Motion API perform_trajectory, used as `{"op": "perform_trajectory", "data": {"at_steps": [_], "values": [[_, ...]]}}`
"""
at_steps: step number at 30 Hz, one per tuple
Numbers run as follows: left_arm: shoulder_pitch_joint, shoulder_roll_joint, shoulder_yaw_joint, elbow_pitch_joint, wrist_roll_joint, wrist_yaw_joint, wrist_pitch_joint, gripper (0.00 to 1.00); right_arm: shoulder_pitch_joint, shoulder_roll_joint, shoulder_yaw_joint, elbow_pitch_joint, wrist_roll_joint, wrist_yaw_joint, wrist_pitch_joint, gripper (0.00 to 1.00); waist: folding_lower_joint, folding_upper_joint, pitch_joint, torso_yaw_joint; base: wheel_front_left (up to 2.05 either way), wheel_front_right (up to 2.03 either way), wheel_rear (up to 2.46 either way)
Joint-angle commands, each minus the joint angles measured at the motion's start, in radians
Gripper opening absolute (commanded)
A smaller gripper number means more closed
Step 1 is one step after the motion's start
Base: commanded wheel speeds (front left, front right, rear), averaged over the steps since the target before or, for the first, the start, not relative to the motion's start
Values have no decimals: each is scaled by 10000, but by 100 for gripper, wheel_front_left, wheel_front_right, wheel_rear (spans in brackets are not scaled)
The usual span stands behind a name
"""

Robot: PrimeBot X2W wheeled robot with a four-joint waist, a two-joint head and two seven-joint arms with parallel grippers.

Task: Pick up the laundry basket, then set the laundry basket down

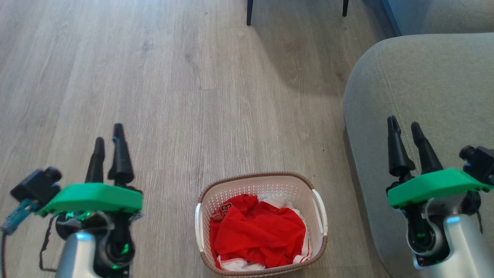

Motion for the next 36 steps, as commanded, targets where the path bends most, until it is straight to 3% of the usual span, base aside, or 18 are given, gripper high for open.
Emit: {"op": "perform_trajectory", "data": {"at_steps": [1, 7, 20, 31, 34, 36], "values": [[-595, 99, -37, -525, 468, 148, -136, 100, -584, -130, 176, -551, -368, 8, -154, 100, 0, 0, 8, 3, 0, 0, 0], [-709, 662, -1308, -362, 1664, 694, -311, 100, -522, -374, 716, -573, -1114, 9, -329, 100, 0, 0, 12, 13, 0, 0, 0], [-1441, 1963, -4216, 497, 3549, 3127, -693, 100, -334, -219, 827, -340, -2731, 11, -710, 100, 0, 0, -43, -5, 0, 0, 0], [-2212, 2520, -5599, -447, 4499, 5378, -1016, 100, -568, -238, 1184, -646, -4222, 12, -1032, 100, 0, 0, -28, 76, 0, 0, 0], [-2289, 2630, -5868, -819, 4607, 5676, -1104, 100, -563, -197, 1229, -802, -4536, 12, -1120, 100, 0, 0, -25, 89, 0, 0, 0], [-2243, 2648, -5959, -903, 4503, 5628, -1162, 100, -523, -145, 1190, -789, -4660, 13, -1177, 100, 0, 0, -31, 103, 0, 0, 0]]}}
